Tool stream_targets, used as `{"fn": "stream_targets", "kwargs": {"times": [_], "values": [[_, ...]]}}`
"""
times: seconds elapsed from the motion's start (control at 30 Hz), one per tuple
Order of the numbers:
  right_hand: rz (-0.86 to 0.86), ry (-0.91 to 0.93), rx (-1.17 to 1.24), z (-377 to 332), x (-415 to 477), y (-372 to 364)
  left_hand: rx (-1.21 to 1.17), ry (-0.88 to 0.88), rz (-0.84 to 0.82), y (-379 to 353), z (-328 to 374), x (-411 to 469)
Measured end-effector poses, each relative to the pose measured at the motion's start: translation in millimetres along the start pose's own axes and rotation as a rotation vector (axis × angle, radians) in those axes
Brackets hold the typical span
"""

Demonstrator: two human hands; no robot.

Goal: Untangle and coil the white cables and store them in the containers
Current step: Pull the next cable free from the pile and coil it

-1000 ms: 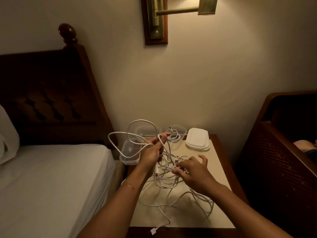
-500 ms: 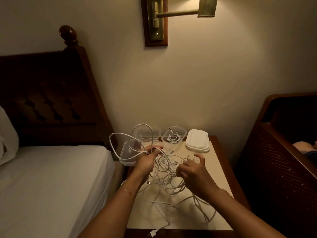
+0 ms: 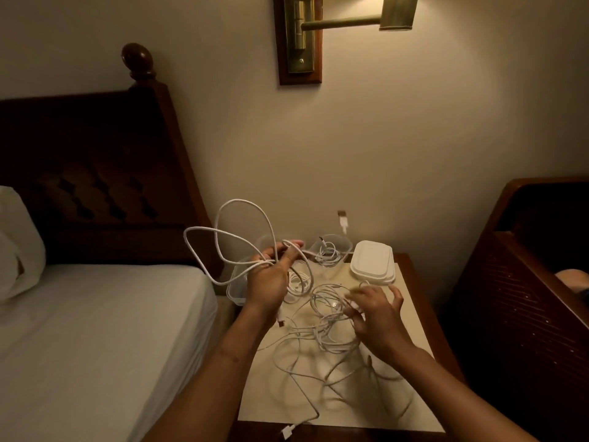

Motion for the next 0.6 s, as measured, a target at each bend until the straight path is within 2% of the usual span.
{"fn": "stream_targets", "kwargs": {"times": [0.1,0.17,0.23,0.33,0.43,0.6], "values": [[0.118,-0.029,0.381,-28.9,1.8,29.7,0.038,0.043,-0.038,7.5,-3.9,-20.8],[0.066,-0.065,0.717,-46.0,-8.0,51.4,0.058,0.096,-0.056,14.6,-10.6,-30.9],[-0.04,-0.09,0.941,-58.2,-21.4,64.3,0.06,0.125,-0.059,17.8,-12.9,-38.4],[-0.051,-0.064,0.971,-72.4,-36.7,71.0,0.044,0.161,-0.046,13.7,-8.9,-49.1],[0.066,-0.042,0.929,-82.5,-39.0,78.9,0.049,0.223,-0.115,4.8,-7.0,-64.5],[0.272,-0.185,1.051,-70.5,-28.9,105.4,0.088,0.371,-0.463,8.9,-18.5,-92.6]]}}
Point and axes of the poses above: each hand's wrist, its own x-axis towards the middle knuckle, its own y-axis out of the back of the hand, z = x × y, the point moved 2 cm from there along x, towards the middle knuckle, and after that the axes turned 8 degrees about -x, right-handed, at the moved point
